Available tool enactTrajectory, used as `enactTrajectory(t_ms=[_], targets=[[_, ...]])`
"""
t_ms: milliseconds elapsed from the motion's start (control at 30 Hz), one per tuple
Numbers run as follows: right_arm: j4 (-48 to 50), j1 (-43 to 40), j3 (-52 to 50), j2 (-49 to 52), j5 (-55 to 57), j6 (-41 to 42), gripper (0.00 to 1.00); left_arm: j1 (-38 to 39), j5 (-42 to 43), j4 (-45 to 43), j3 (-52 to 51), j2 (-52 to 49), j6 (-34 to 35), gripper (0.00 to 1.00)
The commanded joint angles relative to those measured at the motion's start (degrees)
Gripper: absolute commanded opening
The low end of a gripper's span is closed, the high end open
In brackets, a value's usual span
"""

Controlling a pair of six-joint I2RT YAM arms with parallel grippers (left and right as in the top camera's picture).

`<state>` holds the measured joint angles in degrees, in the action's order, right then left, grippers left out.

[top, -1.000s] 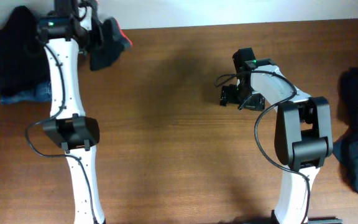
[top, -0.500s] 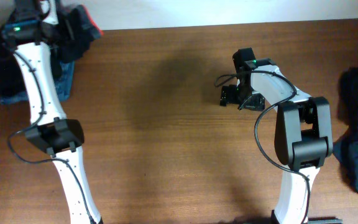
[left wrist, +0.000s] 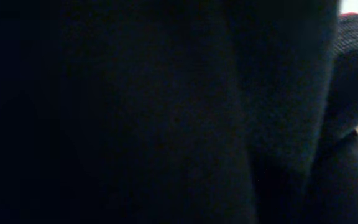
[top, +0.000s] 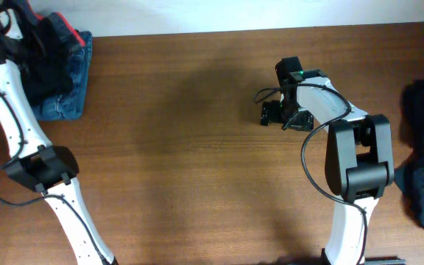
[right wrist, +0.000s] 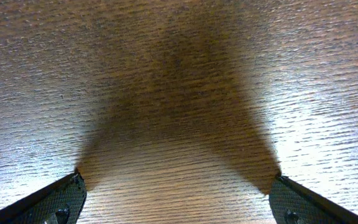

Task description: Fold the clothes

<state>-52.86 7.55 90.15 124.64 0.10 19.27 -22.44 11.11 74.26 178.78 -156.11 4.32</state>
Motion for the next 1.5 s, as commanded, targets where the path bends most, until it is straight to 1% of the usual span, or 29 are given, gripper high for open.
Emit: enactTrajectory(t_ms=[0, 233, 600, 800, 833, 867, 967, 1033, 1067, 1367, 1467], targets=[[-1.07, 1.11, -4.13, 5.29, -5.73, 0.79, 0.99, -2.19, 1.18, -0.48, 1.11, 0.87, 1.03, 0.01], [-2.32, 1.11, -4.13, 5.29, -6.40, 0.79, 0.99, -4.61, 1.33, -0.09, 1.05, 0.87, 1.03, 0.01], [-2.60, 1.11, -4.13, 5.29, -7.23, 0.76, 0.99, -6.10, 1.07, 1.38, 0.85, 0.57, 1.03, 0.02], [-3.43, 1.11, -4.11, 5.29, -7.32, 0.76, 0.99, -6.80, 1.07, 1.44, 0.76, -0.61, 1.31, 0.06], [-3.50, 1.11, -4.13, 5.29, -7.43, 0.76, 0.99, -6.88, 1.05, 1.42, 0.66, -0.87, 1.44, 0.09], [-3.54, 1.11, -4.13, 5.29, -7.45, 0.76, 0.99, -7.04, 1.07, 1.40, 0.57, -1.11, 1.44, 0.15], [-3.67, 1.11, -4.11, 5.29, -7.45, 0.76, 0.99, -7.52, 1.03, 1.40, 0.50, -1.77, 1.42, 0.52], [-3.72, 1.11, -4.11, 5.29, -7.48, 0.76, 0.99, -7.96, 1.05, 1.38, 0.46, -1.88, 1.42, 0.86], [-3.72, 1.11, -4.11, 5.29, -7.48, 0.79, 0.99, -8.13, 1.07, 1.33, 0.46, -1.92, 1.42, 0.99], [-3.72, 1.11, -4.11, 5.29, -8.15, 0.76, 0.98, -9.25, 1.29, 1.27, 0.48, -1.92, 1.49, 0.99], [-3.72, 1.11, -4.11, 5.29, -8.52, 0.76, 0.99, -9.25, 1.77, 1.29, 0.79, -1.90, 3.08, 0.99]])
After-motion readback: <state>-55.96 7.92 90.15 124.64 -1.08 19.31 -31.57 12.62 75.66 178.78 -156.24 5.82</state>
